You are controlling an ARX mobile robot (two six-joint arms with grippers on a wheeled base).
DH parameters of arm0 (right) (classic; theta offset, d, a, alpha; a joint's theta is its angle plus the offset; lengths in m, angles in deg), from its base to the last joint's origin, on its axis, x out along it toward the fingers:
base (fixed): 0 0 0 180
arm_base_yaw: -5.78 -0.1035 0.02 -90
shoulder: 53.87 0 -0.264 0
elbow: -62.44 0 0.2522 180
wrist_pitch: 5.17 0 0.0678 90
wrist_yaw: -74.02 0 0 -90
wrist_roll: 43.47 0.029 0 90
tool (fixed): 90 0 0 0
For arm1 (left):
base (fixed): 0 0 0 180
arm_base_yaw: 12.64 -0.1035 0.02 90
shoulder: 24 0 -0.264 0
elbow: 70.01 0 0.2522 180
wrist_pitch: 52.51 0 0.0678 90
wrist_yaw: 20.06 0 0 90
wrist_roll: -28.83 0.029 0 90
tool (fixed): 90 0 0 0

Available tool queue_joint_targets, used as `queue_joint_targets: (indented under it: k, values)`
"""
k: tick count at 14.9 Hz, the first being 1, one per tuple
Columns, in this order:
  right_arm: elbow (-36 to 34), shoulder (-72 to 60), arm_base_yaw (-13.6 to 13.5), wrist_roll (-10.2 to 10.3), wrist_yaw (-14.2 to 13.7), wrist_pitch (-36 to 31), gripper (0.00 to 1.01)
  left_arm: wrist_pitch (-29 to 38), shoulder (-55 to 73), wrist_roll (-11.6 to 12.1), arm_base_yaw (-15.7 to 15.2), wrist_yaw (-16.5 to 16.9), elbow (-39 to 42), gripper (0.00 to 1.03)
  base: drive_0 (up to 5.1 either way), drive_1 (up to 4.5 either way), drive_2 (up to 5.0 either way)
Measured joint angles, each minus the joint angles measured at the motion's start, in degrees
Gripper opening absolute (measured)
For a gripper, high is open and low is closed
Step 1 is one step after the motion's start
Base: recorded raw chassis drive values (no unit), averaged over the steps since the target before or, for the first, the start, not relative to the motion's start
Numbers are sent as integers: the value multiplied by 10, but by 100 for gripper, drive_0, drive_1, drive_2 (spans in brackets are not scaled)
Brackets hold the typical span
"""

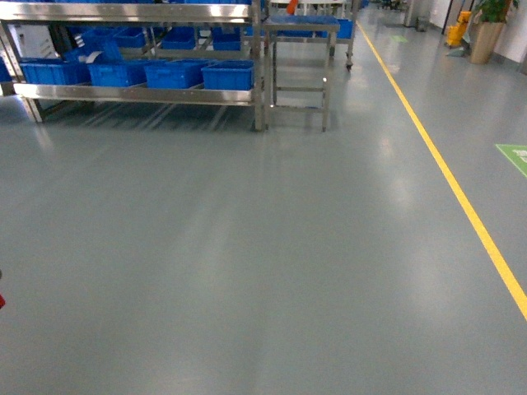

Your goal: Sort blue parts and orange caps into right shelf containers

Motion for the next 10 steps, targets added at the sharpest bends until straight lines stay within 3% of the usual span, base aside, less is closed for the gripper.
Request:
queue_joint_targets:
  k: [10]
  values:
    - [0, 0, 0, 0, 0, 0, 45, 0, 0, 0, 0, 0, 0, 42, -162, -162, -162]
